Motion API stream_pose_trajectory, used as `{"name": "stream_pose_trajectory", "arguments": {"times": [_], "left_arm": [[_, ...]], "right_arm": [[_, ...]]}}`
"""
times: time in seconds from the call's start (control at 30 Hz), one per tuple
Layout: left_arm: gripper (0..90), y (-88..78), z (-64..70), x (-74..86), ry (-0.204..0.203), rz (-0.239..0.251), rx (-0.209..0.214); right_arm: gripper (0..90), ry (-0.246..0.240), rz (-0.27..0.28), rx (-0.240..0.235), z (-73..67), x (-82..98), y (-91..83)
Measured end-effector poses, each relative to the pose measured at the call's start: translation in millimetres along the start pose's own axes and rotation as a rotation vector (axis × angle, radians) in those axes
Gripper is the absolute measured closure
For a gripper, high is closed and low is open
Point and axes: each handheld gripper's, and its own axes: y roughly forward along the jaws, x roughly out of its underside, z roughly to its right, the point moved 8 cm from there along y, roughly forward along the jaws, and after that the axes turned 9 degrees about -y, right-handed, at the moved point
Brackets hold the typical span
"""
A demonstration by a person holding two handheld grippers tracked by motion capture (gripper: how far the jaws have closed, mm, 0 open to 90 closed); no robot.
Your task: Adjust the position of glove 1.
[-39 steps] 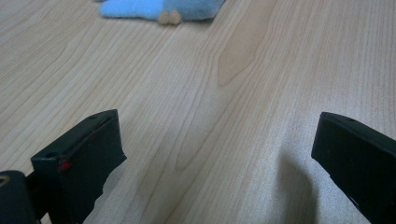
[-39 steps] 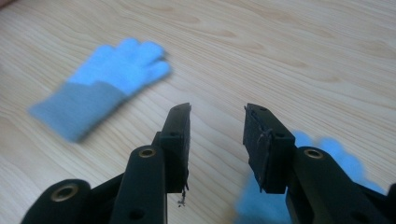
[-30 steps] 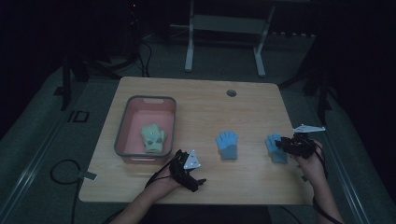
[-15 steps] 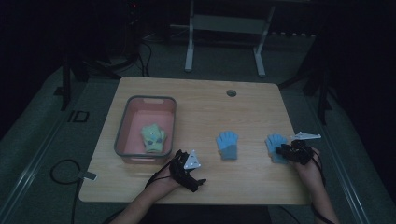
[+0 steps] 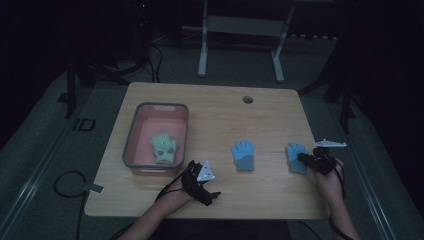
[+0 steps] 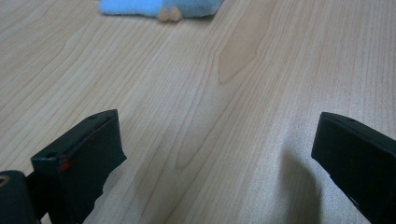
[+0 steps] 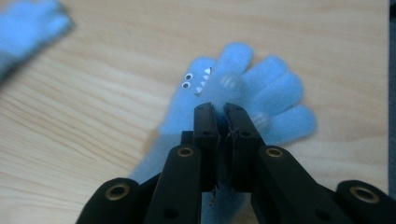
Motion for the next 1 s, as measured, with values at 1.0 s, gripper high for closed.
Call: {"name": "stream_pose_trajectory", "arguments": {"times": [1.0], "left_arm": [[2.2,-0.3,1.2,-1.1,0.006,0.008,0.001]], "right_arm": [[84.9,-0.146,0.179,-0.123,-90.7,-102.2,-33.7]]}}
